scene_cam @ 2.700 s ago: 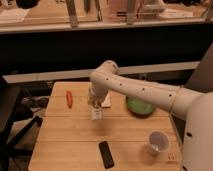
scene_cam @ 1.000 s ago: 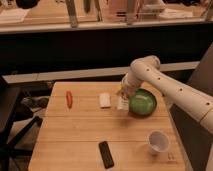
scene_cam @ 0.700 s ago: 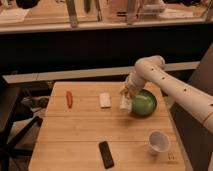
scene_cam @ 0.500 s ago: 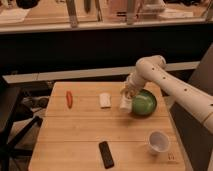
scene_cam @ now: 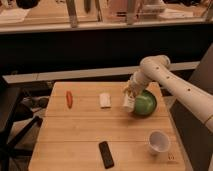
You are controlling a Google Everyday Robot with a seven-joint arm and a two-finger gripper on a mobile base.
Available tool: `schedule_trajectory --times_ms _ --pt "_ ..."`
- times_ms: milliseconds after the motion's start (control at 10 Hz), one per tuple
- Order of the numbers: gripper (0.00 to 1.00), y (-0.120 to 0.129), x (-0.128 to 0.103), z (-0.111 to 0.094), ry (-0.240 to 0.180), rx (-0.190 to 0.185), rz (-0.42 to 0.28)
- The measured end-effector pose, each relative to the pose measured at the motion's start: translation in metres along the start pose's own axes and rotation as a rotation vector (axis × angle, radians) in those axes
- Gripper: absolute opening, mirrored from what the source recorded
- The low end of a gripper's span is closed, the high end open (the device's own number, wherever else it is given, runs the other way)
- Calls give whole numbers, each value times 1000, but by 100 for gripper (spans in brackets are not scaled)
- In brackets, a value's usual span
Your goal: Place the bottle in the ceramic bowl
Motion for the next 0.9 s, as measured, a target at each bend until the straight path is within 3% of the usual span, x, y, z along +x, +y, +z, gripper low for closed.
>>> schedule_trajectory --times_ms 900 --pt "2 30 17 -6 8 5 99"
